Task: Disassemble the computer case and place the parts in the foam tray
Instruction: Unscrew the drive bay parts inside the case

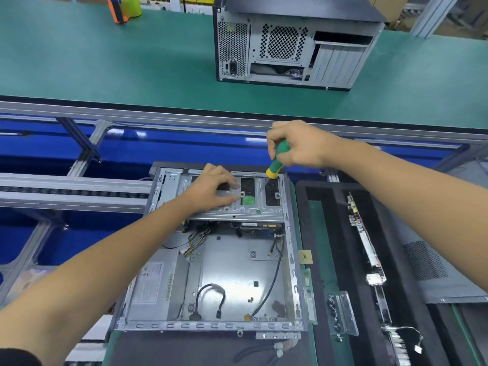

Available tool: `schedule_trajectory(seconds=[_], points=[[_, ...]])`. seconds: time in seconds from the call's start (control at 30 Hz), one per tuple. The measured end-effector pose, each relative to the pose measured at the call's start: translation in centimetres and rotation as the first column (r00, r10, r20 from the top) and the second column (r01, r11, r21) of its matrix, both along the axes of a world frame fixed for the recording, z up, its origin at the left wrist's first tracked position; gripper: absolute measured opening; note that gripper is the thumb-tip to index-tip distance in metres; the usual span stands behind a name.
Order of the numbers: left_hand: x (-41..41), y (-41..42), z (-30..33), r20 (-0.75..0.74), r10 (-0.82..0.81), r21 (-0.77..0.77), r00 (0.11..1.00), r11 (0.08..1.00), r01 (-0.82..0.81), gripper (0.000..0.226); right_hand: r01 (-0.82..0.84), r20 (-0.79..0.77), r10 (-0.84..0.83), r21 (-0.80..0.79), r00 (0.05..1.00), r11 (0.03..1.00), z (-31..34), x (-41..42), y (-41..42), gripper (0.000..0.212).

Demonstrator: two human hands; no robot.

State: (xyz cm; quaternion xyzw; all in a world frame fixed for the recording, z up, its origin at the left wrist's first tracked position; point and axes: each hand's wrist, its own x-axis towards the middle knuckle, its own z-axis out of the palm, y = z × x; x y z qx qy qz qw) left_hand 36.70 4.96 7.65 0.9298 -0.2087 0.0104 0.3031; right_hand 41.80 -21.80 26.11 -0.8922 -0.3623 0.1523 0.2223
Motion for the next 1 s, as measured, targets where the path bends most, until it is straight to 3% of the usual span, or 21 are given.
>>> schedule_trajectory(seconds=[0.13, 0.3, 0.47, 0.77, 1.0], points=[[-0.3, 1.1, -0.3, -0.013, 0.040, -0.090, 0.999, 0.995, -0.041, 0.041, -0.064, 0.026, 0.064, 0.002, 0.998, 0.998, -1.1, 0.7, 2.5, 0.011], [-0.1, 0.5, 0.1, -0.018, 0.062, -0.154, 0.998, 0.986, -0.064, 0.031, -0.105, 0.021, 0.108, -0.115, 0.994, 0.988, -2.4, 1.1, 4.3, 0.008], [0.1, -0.9, 0.2, -0.072, 0.158, -0.080, 0.985, 0.983, -0.164, 0.018, -0.076, -0.009, 0.075, -0.124, 0.997, 0.989, -1.9, 1.6, 4.9, 0.007], [0.5, -2.0, -0.7, -0.115, 0.139, -0.155, 0.984, 0.976, -0.156, 0.014, -0.024, -0.005, 0.024, -0.137, 1.000, 0.990, -1.7, 2.1, 5.9, 0.004], [0.4, -2.1, -0.8, -0.103, 0.127, -0.121, 0.987, 0.983, -0.139, 0.010, 0.014, -0.014, -0.017, -0.182, 1.000, 0.983, -1.5, 2.4, 6.6, 0.010]])
